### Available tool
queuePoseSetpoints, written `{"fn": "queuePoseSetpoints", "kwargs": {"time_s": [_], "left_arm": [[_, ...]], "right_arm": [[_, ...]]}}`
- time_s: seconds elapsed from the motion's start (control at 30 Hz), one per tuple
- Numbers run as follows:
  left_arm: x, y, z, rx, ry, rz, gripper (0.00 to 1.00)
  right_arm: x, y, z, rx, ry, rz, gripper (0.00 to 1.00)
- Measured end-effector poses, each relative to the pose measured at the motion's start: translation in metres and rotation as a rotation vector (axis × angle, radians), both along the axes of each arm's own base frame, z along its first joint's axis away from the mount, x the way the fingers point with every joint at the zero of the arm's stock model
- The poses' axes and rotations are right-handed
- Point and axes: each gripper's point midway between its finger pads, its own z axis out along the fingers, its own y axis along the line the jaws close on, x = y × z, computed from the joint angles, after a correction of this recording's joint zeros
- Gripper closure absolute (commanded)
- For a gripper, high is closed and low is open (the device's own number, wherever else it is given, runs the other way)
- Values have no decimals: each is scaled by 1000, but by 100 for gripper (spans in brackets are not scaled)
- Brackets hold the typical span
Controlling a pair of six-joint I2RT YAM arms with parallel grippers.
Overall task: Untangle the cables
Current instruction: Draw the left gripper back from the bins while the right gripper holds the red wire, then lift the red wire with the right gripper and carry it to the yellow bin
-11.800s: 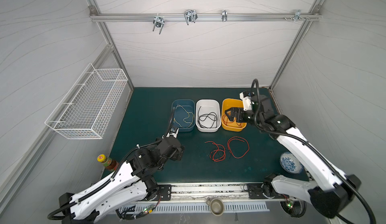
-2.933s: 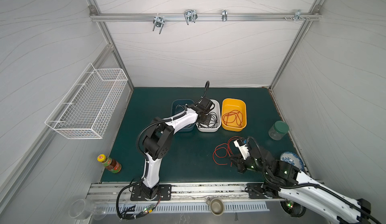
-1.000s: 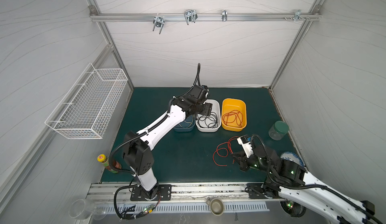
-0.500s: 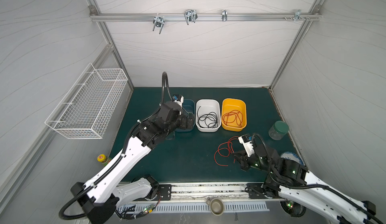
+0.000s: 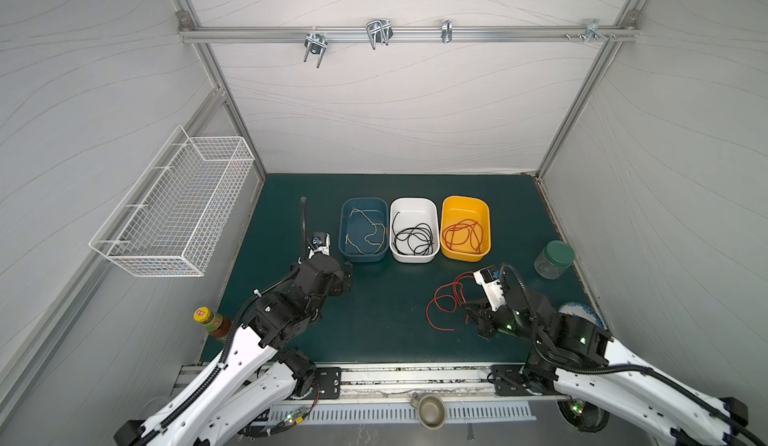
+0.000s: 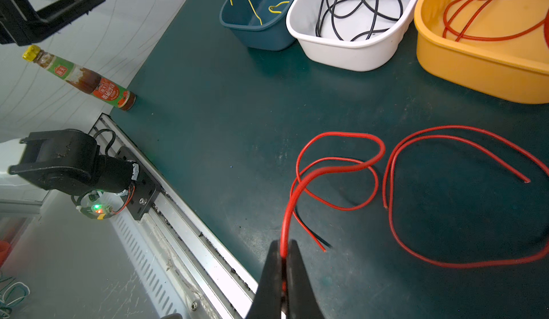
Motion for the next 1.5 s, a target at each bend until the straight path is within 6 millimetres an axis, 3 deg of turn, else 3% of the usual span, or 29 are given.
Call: {"fn": "queuePoseSetpoints", "kwargs": {"time_s": [0.53, 0.97, 1.27, 1.5], "left_arm": [[3, 4, -12, 2, -35, 29, 0], [5, 4, -17, 13, -16, 35, 0], [5, 3, -17, 8, -16, 39, 0], [5, 3, -17, 6, -16, 40, 0]], "right_arm": [[19, -1, 60, 9, -102, -64, 100], [36, -9, 149, 24, -282, -106, 100], [65, -21, 201, -14, -396, -197, 100], [96, -34, 221, -40, -430, -292, 100]]}}
